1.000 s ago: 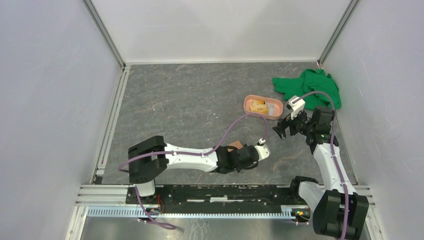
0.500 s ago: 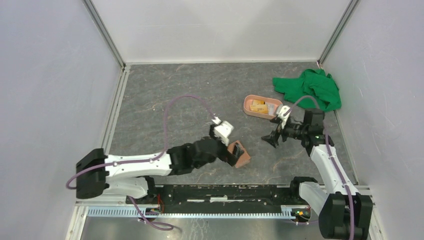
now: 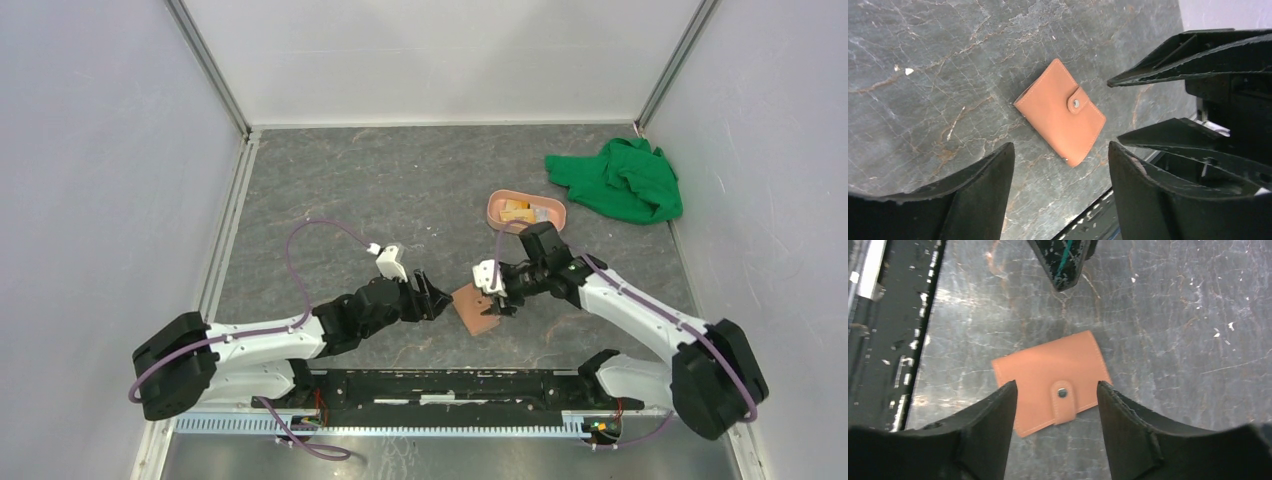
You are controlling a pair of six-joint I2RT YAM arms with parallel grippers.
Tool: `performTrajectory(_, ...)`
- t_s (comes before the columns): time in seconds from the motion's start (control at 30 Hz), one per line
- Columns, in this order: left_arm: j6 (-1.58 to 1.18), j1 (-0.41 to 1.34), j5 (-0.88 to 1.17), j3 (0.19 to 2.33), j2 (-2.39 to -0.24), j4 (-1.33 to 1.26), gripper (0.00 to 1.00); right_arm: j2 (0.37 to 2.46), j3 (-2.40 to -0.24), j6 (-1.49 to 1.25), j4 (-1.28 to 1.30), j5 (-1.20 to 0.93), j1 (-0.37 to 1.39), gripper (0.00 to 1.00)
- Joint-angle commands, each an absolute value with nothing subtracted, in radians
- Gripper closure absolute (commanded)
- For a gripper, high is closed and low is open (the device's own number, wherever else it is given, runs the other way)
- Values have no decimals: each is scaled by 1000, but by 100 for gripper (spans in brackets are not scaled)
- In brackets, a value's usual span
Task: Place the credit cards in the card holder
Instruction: Open the card holder at the center of the board.
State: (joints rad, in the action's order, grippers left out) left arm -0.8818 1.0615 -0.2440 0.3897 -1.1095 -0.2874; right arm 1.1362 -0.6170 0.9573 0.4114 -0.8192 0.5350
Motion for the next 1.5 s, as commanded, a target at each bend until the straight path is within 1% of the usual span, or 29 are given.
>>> performTrajectory(0.0, -1033, 1061, -292, 376, -1112, -347, 28, 1229, -712, 935, 375, -714, 583, 38)
performTrajectory(0.13, -1079, 1061, -293, 330, -1150, -439, 29, 1282, -706, 901, 365, -678, 586, 42)
performTrajectory(0.4, -1112, 1061, -269, 308, -1238, -525, 31, 1351, -713, 885, 369, -642, 586, 43)
performTrajectory(0.47, -1121, 1061, -259, 305, -1265, -551, 34, 1361, -711, 879, 365, -634, 587, 44)
performTrajectory(0.57, -1138, 1061, -255, 310, -1302, -559, 42, 1383, -715, 872, 365, -625, 587, 44)
performTrajectory(0.6, -1142, 1061, -254, 316, -1313, -552, 42, 1389, -716, 870, 364, -622, 587, 44)
performTrajectory(0.9, -1153, 1061, -212, 364, -1420, -541, 42, 1433, -721, 864, 374, -636, 589, 45)
performTrajectory(1.1, -1162, 1062, -162, 392, -1500, -601, 39, 1470, -732, 871, 399, -641, 596, 51)
performTrajectory(1.23, -1189, 1061, -151, 411, -1551, -598, 39, 1480, -735, 879, 411, -643, 598, 54)
performTrajectory(1.3, -1205, 1060, -153, 426, -1576, -571, 40, 1481, -735, 883, 413, -641, 597, 57)
performTrajectory(1.47, -1218, 1062, -166, 454, -1630, -500, 48, 1470, -734, 891, 414, -643, 602, 65)
